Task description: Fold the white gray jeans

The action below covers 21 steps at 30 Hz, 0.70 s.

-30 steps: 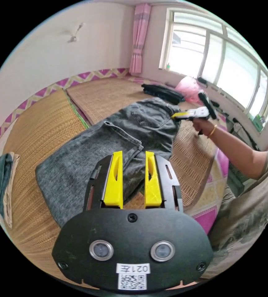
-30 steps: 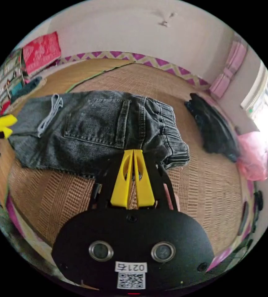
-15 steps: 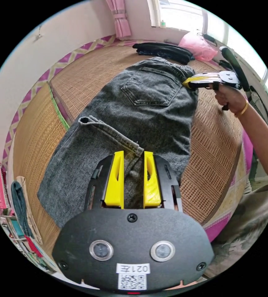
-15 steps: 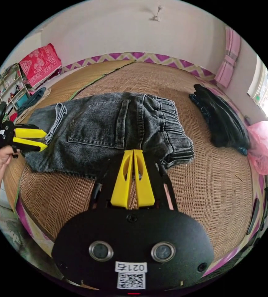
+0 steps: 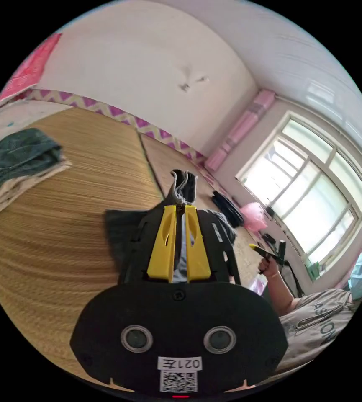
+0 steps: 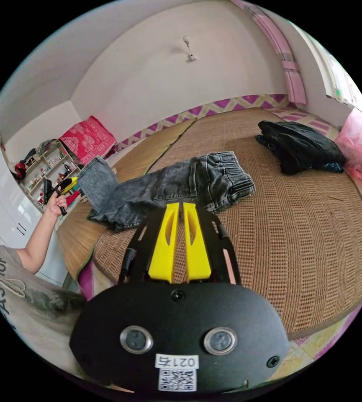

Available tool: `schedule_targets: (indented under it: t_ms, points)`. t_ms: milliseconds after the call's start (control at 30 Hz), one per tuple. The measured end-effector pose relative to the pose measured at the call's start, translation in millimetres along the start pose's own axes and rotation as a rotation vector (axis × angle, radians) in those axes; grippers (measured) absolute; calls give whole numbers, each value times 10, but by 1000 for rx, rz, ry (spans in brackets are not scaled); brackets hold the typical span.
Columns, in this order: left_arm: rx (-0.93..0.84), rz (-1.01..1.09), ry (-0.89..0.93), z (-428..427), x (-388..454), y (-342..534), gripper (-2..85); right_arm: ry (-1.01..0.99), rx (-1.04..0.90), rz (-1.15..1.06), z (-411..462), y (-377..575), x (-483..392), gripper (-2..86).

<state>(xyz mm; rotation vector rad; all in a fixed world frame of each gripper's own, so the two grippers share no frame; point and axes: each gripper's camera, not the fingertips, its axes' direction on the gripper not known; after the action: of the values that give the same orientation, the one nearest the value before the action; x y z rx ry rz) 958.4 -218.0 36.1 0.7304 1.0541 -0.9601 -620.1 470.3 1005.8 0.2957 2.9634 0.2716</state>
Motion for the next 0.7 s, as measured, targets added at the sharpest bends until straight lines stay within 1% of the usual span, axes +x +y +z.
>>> schedule_targets:
  t_ms: [67, 100, 167, 200, 233, 333, 367, 433, 500, 600, 667, 700]
  points:
    - [70, -81, -100, -788, -566, 121, 20, -29, -16, 6, -129, 163, -16, 23]
    - [87, -106, -113, -968, -713, 168, 20, -42, -25, 14, -201, 268, -25, 29]
    - [154, -222, -172, -1589, -1307, 418, 21, -44, -35, 30, -280, 413, -46, 33]
    - [169, -251, -182, -1717, -1461, 493, 22, -47, -41, 45, -309, 494, -60, 33]
    - [178, -325, -201, -1927, -1784, 656, 24, -51, -45, 53, -315, 529, -66, 33]
    - [209, -533, -162, -2302, -2535, 1130, 29, -67, -65, 88, -296, 644, -104, 24]
    - [201, -587, -93, -2366, -2774, 1294, 32, -74, -73, 103, -278, 668, -119, 21]
    - [208, -609, -17, -2414, -2976, 1456, 34, -94, -78, 118, -261, 675, -159, 19]
    - [224, -590, 10, -2453, -3013, 1517, 35, -112, -84, 111, -254, 627, -250, 22]
    - [381, -508, 56, -2616, -2856, 1598, 21, -116, -95, 64, -245, 495, -400, 35]
    - [548, -460, 52, -2837, -2644, 1724, -1, -119, -107, 34, -221, 400, -486, 42]
    - [554, -445, 46, -2865, -2583, 1730, -4, -120, -113, 17, -198, 337, -538, 45]
